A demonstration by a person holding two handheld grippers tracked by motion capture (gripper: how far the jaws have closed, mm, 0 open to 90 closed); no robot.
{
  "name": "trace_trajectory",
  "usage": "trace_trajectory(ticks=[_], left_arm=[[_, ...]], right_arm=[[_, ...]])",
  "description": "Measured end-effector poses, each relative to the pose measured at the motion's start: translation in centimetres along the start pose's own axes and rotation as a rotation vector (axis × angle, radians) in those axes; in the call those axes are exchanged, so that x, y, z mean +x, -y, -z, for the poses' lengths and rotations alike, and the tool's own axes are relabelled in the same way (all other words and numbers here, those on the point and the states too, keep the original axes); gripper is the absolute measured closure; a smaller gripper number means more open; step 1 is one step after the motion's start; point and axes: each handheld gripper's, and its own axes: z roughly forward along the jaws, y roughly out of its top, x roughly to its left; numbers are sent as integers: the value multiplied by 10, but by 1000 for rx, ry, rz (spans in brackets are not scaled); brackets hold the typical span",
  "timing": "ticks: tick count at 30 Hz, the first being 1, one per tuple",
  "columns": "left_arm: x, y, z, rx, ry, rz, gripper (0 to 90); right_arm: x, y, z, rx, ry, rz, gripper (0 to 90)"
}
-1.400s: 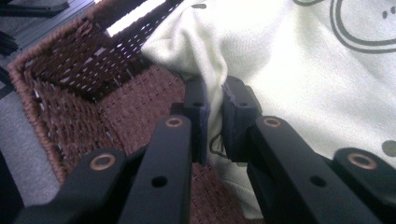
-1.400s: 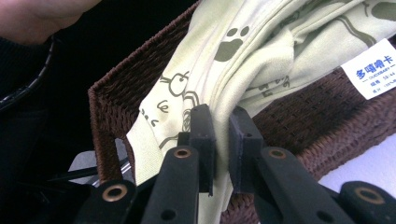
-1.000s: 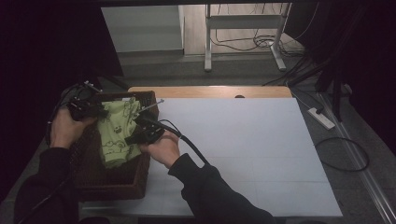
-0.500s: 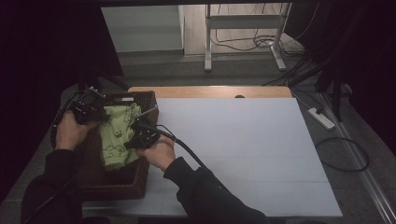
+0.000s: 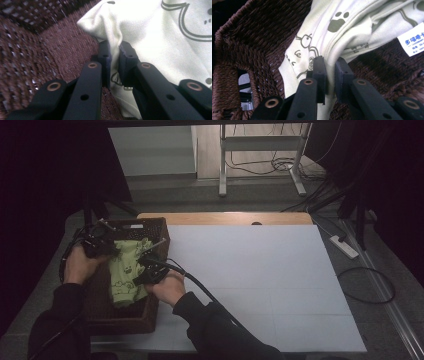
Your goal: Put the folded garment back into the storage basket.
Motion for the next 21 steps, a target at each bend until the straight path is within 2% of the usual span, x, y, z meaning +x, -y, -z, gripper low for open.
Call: trace_trajectory(ticks=[1,3,7,8,14,21], left_arm=[[0,0,0,0,0,0,773],[1,1,-2,-2,-2,12,739],[1,3,-3,-21,4,34,685],[0,3,-2,-26,5,36,652],[-2,3,1,-46,6,39,599],[-5,5,2,-84,31,52,500]], right_arm=[[0,0,0,0,0,0,773],[1,-1,3,-7,-3,-1,695],[1,-2,6,-10,7,19,663],[2,-2,8,-24,6,33,607],[4,-3,16,-48,26,73,565],[5,-4,29,-68,51,138,499]])
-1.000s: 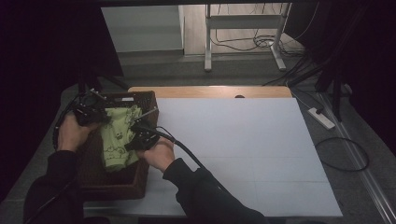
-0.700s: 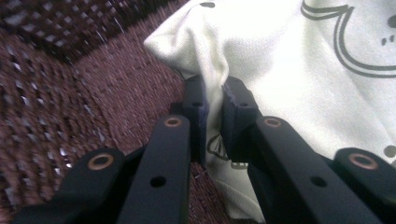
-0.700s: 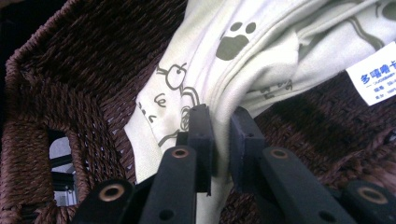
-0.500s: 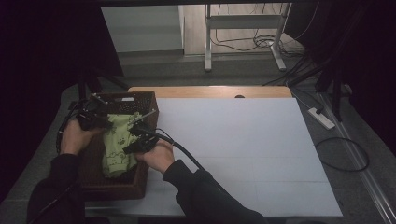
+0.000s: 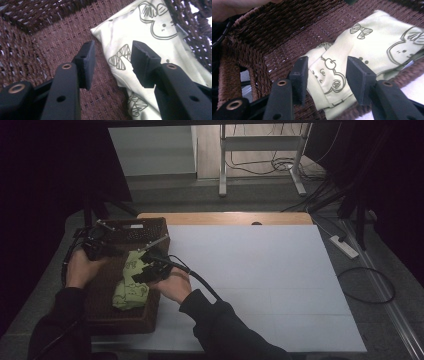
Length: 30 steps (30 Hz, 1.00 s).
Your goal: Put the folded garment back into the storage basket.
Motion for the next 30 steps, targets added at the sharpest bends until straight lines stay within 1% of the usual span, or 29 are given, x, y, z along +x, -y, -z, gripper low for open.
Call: trace_trajectory(ticks=[1,2,3,6,12,13,17,19,20,21,24,26,30], left_arm=[[-1,0,0,-6,4,3,490],[-2,1,0,-23,16,8,475],[-2,1,0,-23,16,8,457],[-4,2,0,-41,35,14,418],[-11,3,1,-82,48,15,358],[-12,3,1,-87,53,16,340],[-18,3,2,-105,65,11,308],[-22,3,3,-114,57,6,264],[-24,3,4,-124,50,6,264],[-25,4,5,-136,52,10,250],[-27,5,7,-164,74,28,226],[-29,6,9,-176,80,28,204],[-34,7,12,-194,100,27,179]], right_arm=[[0,0,1,-2,-1,6,492],[-1,0,3,-6,1,12,481],[-1,1,5,-11,4,19,471],[-2,1,9,-19,13,37,434],[-3,3,15,-28,36,67,378],[-4,4,18,-30,43,81,359],[-5,5,22,-26,52,97,335],[-6,6,26,-25,62,111,312],[-6,6,26,-25,62,111,312],[-6,7,28,-25,65,112,303],[-8,8,31,-25,73,116,275],[-9,10,35,-19,82,125,250],[-10,12,38,-6,98,139,227]])
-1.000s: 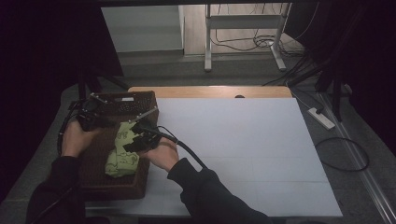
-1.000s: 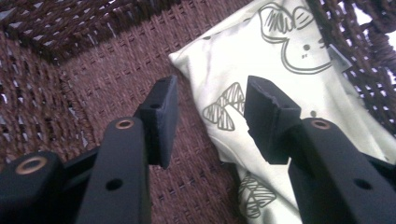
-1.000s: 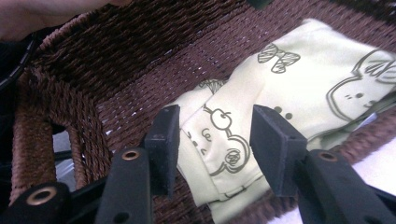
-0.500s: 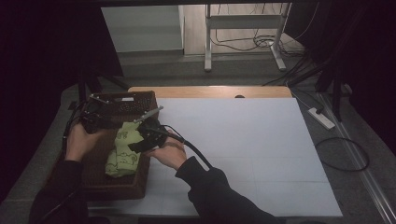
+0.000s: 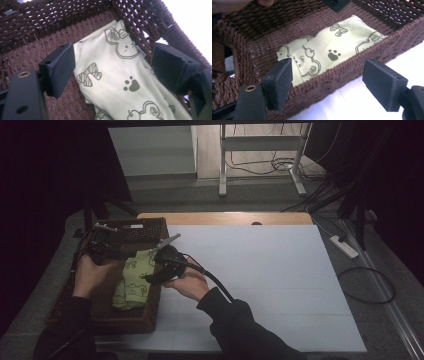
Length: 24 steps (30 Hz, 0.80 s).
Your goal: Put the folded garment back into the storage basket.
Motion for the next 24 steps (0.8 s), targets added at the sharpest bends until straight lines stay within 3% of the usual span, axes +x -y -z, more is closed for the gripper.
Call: trace_trajectory(ticks=[3,10,24], left_arm=[[-4,1,2,-14,12,-2,166],[-18,4,5,-33,44,-47,105],[-40,4,5,-71,85,-69,40]], right_arm=[[-1,2,4,7,0,-2,217],[-10,9,13,4,12,-19,168],[-27,26,33,5,26,-33,110]])
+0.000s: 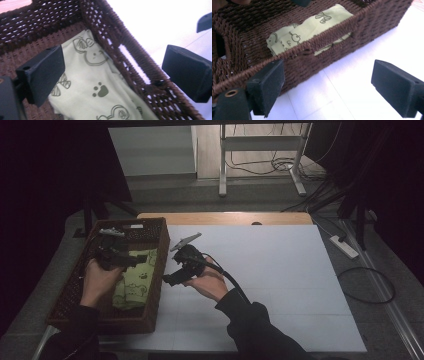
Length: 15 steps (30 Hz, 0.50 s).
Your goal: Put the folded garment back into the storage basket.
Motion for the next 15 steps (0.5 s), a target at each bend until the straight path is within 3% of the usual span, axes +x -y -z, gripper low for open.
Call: trace_trajectory(ticks=[8,15], left_arm=[[-12,3,-3,-23,7,-39,16],[-20,7,-3,-64,35,-54,4]], right_arm=[[-9,12,9,-5,-20,-27,64],[-13,21,16,-7,-15,-22,20]])
